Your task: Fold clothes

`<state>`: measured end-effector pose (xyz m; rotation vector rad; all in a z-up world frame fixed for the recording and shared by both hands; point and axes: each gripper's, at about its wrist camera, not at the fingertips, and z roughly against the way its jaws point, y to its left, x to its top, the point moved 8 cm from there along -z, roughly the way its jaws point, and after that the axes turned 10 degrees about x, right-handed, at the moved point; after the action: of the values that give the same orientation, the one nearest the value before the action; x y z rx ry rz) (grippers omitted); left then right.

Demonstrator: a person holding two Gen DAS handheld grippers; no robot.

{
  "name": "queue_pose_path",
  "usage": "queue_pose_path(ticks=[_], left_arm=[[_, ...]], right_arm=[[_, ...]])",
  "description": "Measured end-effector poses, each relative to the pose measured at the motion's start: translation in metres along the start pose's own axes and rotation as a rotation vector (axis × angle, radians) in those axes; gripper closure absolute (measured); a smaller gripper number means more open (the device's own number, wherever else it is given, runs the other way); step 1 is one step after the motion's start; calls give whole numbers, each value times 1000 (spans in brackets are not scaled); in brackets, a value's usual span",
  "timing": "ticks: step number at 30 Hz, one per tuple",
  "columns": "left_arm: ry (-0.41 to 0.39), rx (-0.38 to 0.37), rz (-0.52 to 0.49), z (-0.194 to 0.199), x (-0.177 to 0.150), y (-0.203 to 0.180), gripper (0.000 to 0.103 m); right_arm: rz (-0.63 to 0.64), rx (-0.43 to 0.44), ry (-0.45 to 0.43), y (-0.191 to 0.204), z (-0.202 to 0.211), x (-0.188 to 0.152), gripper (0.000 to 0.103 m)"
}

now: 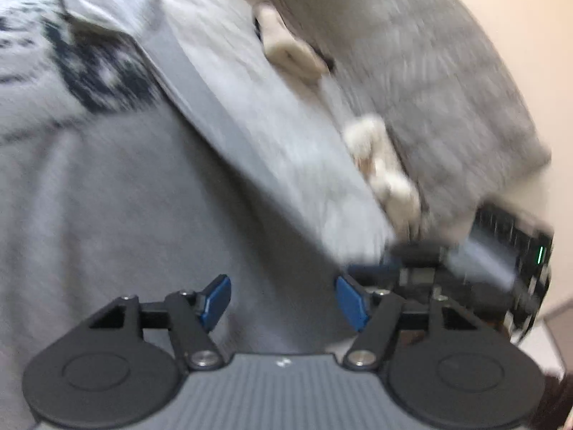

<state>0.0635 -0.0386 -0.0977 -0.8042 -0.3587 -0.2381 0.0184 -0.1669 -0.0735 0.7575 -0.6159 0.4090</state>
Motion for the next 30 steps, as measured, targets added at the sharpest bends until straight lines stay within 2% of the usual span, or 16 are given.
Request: queue_pose_path(ticks=[5,6,7,10,12,14,15,17,20,25,27,29,30], left_arm=[[-124,-27,296,-7,32,37,33],[-135,-14,327,-13,34,41,34],[-146,-1,358,-19,37,45,39],[-224,17,385,-24,44,44,46],[-261,48,388,-26,47,44,53],[-288,84,382,-27,47,45,70],[-296,104,379,-29,48,46,74],[-302,155,370,-31,47,48,99],[-349,211,329,-26,50,42,99],[-439,274,252,-7,56,29,99],[-455,289,241,-3,58,30,99],[-436,319,239,-4,58,35,99],[-428,326,242,-5,58,40,99]], right_arm=[[12,-12,49,0,-10,-3,97],[12,-13,58,0,-12,-3,97],[12,-15,66,-1,-14,-4,97],[25,-17,96,0,-20,-6,96],[32,-22,124,0,-25,-10,96],[34,-25,152,-1,-31,-14,95],[35,-28,164,-1,-34,-15,95],[39,-36,180,-1,-38,-19,95],[35,-30,175,0,-37,-18,95],[-44,34,108,1,-32,-8,95],[-78,55,94,2,-33,-6,95],[-108,67,83,1,-34,-4,87],[-123,67,82,0,-35,-4,87]])
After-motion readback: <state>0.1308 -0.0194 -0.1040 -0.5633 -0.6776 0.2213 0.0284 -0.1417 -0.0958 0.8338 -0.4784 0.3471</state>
